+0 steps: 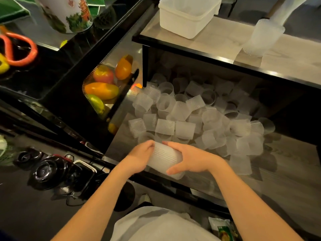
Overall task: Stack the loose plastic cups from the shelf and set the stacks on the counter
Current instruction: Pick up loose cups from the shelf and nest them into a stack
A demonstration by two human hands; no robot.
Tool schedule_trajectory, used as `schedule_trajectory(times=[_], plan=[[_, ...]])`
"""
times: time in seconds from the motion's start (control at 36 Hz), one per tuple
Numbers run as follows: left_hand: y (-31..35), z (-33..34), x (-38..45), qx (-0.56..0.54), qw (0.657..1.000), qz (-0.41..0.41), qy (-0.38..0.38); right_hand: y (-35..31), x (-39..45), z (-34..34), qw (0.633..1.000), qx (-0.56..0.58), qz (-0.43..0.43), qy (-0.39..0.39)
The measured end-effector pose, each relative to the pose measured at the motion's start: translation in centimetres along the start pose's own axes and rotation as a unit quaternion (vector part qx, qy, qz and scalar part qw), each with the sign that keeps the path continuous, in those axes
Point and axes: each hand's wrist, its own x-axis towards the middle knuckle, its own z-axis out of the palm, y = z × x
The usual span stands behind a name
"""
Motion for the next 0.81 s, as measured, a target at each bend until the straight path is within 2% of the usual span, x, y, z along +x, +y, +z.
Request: schedule_trajectory(times=[0.06,0.11,0.14,0.17,0.25,0.31,0.39,0.47,0.53,0.58,0.69,0.81], plan=[[-0.2,0.7,0.3,-0.006,0.999,0.033,0.03,-0.1,0.4,0.1,1.0,-0.01,0.005,0.001],[-0.8,0.9,0.3,0.02,0.987,0.072,0.144,0.0,0.3,0.0,0.999,0.007,0.035,0.025],[-1.2,0.7,0.4,0.071,0.976,0.072,0.194,0.2,0.3,0.0,0.998,0.017,0.053,0.043],[-1.8,0.5,0.6,0.137,0.966,0.057,0.214,0.4,0.2,0.0,0.996,0.022,0.068,0.059],[-4.0,0.4,1.7,0.351,0.926,-0.005,0.137,1.0,0.1,0.5,0.991,0.036,0.108,0.077],[-4.6,0.7,1.6,0.371,0.919,0.009,0.132,1.2,0.0,0.9,0.987,0.051,0.13,0.081],[-5.3,1.0,0.9,0.244,0.943,0.094,0.204,1.4,0.0,1.5,0.982,0.07,0.149,0.087],[-4.3,0.6,0.0,0.011,0.981,0.085,0.176,1.7,0.0,1.8,0.98,0.08,0.156,0.094],[-3.1,0.6,-0.3,-0.136,0.978,0.07,0.144,1.7,-0.1,1.8,0.98,0.079,0.154,0.094],[-2.2,0.8,-0.4,-0.234,0.962,0.069,0.122,1.6,-0.2,1.6,0.982,0.076,0.147,0.091],[-0.7,2.1,0.3,-0.248,0.962,0.106,0.043,1.7,-0.7,1.3,0.987,0.058,0.125,0.085],[-0.4,3.2,0.7,-0.225,0.968,0.099,-0.05,2.8,-2.2,0.9,0.989,0.054,0.114,0.082]])
